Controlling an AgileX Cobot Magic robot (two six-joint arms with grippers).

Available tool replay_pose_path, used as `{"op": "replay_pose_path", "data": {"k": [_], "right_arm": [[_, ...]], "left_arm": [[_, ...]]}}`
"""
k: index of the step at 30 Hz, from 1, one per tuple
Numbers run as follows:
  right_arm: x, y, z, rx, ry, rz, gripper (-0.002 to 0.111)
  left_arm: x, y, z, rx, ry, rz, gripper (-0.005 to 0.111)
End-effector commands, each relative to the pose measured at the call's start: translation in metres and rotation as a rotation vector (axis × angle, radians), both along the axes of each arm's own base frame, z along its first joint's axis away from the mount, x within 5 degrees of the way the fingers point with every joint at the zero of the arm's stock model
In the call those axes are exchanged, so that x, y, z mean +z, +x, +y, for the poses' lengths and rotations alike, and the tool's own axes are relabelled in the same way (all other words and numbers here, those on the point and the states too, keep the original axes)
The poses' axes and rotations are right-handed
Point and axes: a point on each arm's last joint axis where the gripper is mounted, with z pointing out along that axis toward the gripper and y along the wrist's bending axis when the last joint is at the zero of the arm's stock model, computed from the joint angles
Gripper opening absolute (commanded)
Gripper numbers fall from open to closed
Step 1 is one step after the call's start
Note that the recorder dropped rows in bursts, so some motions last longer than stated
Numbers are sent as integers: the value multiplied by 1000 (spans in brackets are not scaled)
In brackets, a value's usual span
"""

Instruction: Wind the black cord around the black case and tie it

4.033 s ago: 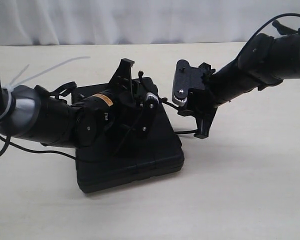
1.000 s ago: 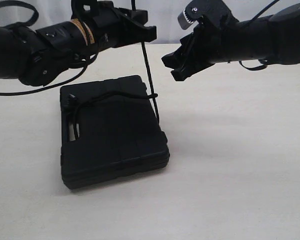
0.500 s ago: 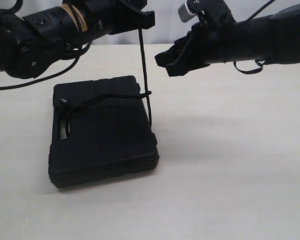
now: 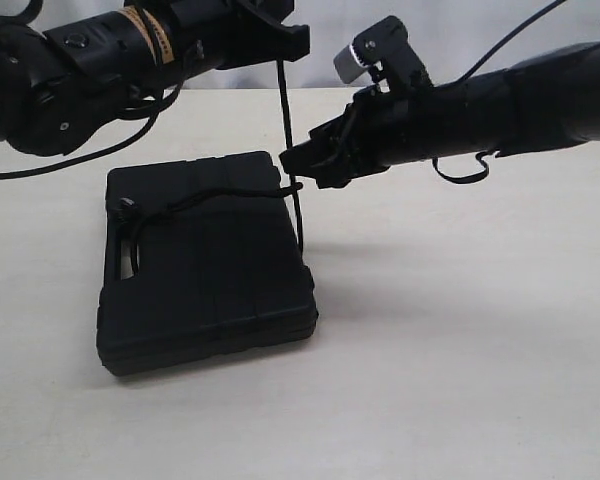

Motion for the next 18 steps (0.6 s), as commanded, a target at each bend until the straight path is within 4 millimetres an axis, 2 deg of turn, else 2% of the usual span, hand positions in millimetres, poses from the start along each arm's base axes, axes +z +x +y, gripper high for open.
{"op": "replay_pose_path", "data": {"k": [1,4,8,15,18], "right_arm": [[-19,3,10,-23,18,51,56],[-42,6,17,-51,-53,77,55],[-62,9,17,-66,-93,111,53],[-67,11,14,-81,-135,95,27],[-67,8,16,-37,-135,97,24]], "left_arm": [[10,-2,0,-7,-22,-38,0],[10,-2,0,-9,-24,-41,0],[14,-3,0,-9,-30,-51,0],[32,-10,3,-26,-57,-119,0],[34,-12,3,-33,-51,-132,0]]}}
